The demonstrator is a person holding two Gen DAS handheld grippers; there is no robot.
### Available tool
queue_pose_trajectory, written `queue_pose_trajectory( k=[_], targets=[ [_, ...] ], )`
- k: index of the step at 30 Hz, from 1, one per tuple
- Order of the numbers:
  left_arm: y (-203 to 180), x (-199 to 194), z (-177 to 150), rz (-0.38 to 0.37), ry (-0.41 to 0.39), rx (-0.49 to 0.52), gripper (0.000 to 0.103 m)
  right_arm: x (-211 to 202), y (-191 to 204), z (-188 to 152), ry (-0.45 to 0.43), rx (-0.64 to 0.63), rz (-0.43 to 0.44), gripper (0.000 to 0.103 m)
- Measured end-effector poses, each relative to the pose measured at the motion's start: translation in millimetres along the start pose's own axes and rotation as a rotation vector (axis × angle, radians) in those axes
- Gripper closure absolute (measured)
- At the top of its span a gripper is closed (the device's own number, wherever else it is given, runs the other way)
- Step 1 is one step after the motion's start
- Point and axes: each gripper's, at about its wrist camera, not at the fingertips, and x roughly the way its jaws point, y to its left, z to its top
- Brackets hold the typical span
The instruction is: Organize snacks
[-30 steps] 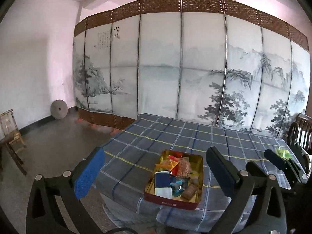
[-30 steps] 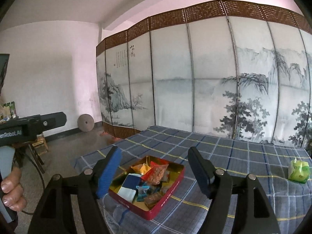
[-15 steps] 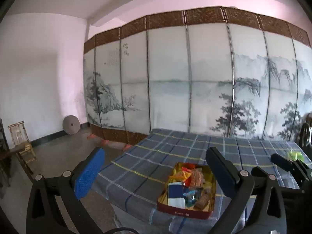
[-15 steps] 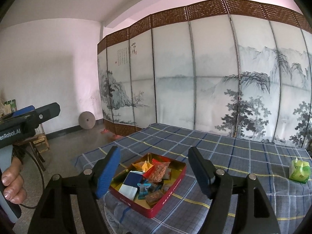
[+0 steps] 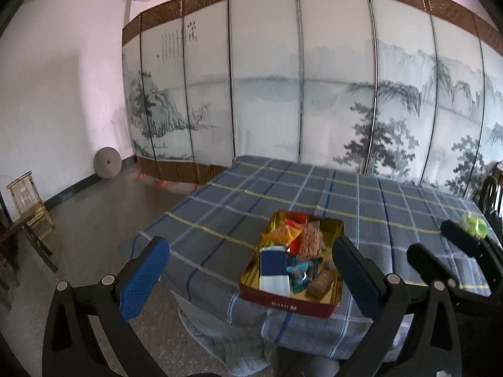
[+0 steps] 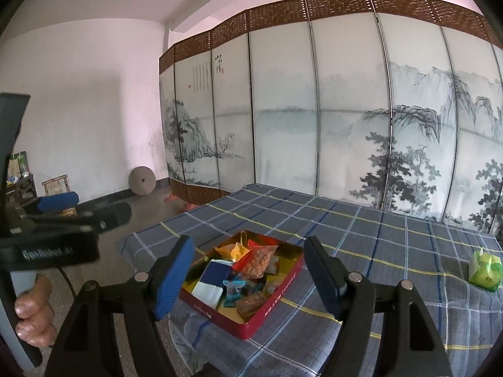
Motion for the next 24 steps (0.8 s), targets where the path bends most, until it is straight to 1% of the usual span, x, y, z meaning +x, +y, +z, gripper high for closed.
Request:
queue_pose_trajectory(
  k=[8,24],
  targets=[
    [-4,25,-11,0.000,0.086,0.010,0.000,11,-5,-7,0.035,0.010,-0.003,0.029],
    [-10,66,-27,0.014,0.193,0.026,0.000,37,-16,-25,0.111,0.032,0.006,0.029]
  ],
)
